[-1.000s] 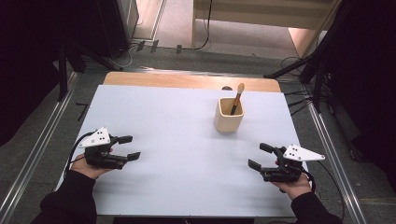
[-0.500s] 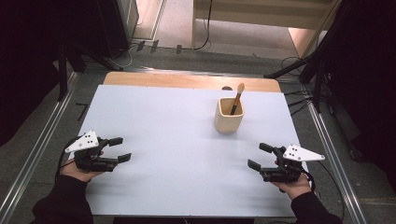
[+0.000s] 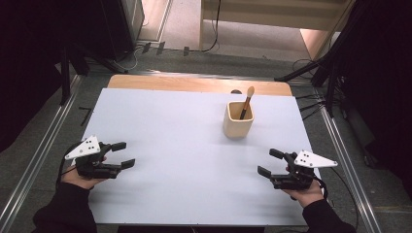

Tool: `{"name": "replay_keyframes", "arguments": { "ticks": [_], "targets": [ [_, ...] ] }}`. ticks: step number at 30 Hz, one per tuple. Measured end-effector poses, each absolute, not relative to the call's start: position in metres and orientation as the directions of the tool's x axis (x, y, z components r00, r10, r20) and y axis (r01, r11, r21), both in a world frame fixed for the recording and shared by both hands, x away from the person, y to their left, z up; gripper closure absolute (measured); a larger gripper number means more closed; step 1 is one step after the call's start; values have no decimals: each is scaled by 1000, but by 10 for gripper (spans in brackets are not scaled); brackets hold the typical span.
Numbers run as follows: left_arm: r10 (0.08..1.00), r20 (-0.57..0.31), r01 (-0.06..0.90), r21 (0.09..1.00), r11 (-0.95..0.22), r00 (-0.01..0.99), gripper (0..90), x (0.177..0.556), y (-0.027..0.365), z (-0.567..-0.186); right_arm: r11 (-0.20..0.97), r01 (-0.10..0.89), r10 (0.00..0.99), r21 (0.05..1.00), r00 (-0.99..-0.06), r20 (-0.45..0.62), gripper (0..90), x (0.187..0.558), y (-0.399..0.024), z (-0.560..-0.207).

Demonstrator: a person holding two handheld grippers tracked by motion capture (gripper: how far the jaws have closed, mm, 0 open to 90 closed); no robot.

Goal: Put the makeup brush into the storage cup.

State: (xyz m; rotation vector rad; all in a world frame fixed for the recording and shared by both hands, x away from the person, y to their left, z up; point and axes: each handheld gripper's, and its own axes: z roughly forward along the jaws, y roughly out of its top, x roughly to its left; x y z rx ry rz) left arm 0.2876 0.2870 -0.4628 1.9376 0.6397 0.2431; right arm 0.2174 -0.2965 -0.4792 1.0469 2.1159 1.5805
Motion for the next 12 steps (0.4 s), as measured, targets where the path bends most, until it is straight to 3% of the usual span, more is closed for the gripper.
{"name": "replay_keyframes", "arguments": {
  "ticks": [12],
  "targets": [
    [535,-112,324,890,-320,837,268,288,288,-463,136,378,702,916,-689,180,180,218,-296,-479]
  ]
}}
